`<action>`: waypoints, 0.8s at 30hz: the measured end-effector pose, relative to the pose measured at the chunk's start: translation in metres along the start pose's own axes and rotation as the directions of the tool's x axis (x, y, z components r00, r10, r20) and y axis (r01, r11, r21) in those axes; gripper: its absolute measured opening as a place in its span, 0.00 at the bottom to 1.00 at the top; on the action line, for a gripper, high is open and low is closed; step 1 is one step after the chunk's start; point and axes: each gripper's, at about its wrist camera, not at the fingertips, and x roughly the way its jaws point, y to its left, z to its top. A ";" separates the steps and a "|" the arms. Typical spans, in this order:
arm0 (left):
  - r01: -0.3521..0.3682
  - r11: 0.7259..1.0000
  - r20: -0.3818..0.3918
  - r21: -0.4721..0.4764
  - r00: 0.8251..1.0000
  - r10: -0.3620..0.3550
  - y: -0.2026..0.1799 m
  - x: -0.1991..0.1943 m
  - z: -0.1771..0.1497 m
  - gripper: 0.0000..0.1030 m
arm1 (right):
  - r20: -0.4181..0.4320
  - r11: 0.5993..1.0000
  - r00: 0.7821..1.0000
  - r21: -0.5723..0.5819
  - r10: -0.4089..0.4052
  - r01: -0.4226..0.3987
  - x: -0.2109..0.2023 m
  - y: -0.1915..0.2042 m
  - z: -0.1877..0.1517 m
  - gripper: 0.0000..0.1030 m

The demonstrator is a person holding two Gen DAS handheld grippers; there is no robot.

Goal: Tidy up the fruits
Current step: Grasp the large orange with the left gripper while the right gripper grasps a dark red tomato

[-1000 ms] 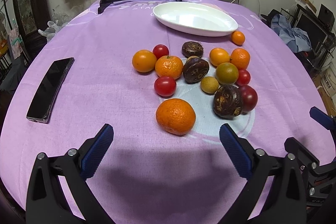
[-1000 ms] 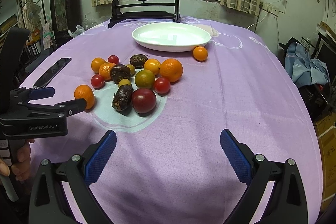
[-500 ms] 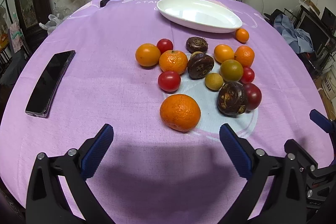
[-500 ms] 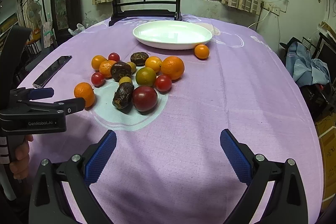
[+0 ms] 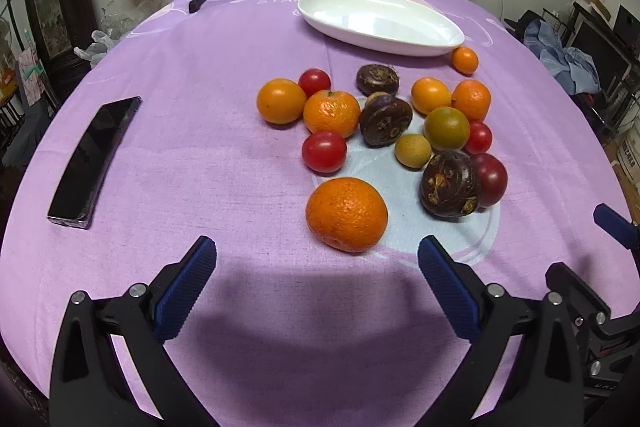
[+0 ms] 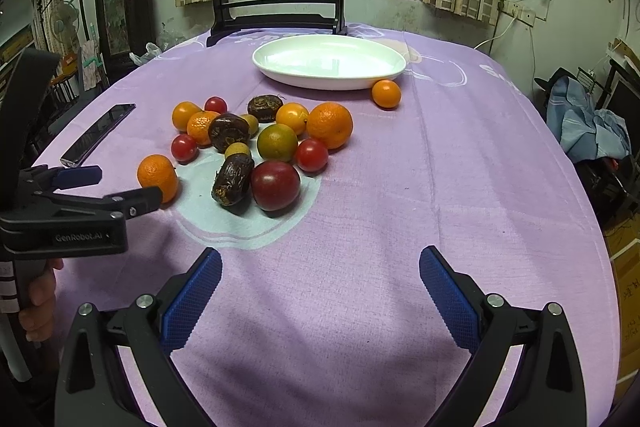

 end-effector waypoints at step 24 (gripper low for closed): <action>0.093 0.995 0.029 0.025 0.995 -0.094 0.012 -0.011 0.008 0.41 | -0.101 0.996 0.995 -0.089 0.015 -0.024 0.033 0.009 0.008 0.97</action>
